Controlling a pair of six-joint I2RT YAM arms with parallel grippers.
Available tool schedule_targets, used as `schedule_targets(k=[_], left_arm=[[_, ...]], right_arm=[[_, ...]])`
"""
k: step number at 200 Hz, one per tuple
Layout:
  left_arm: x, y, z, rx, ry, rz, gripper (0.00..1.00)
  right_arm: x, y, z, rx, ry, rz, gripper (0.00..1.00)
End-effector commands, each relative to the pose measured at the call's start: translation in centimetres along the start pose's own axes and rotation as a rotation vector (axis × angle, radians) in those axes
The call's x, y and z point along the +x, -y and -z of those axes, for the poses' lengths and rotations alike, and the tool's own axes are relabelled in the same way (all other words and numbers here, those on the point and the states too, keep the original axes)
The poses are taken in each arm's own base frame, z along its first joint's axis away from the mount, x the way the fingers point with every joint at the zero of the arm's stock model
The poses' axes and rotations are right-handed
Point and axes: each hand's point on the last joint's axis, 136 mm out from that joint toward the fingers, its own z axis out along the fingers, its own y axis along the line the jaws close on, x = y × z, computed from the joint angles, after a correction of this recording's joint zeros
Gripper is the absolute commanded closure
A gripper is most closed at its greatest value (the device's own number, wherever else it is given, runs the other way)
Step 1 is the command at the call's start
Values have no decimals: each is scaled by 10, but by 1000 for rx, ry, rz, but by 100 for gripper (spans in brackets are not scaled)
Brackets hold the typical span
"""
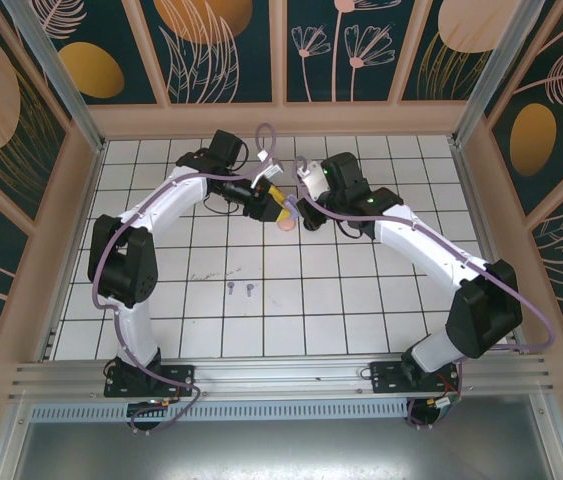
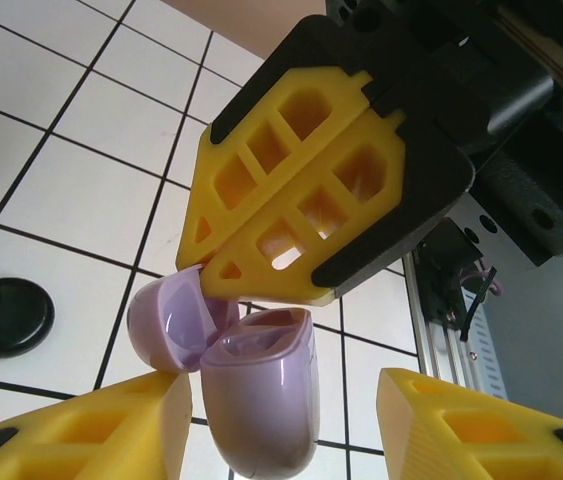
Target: Insert wireless bluetooth earbuds into charging case
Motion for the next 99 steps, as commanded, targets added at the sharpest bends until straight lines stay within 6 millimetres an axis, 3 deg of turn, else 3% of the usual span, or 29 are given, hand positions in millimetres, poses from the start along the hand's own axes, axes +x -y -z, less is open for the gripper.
schedule_targets(k=[1, 47, 99], left_arm=[[-6, 5, -1, 51, 22, -28, 48], [-5, 3, -4, 67, 26, -18, 50], [-6, 2, -5, 74, 32, -19, 60]], right_arm=[[-14, -11, -1, -27, 23, 20, 100], [-19, -14, -2, -34, 32, 23, 100], [-23, -15, -1, -37, 41, 24, 100]])
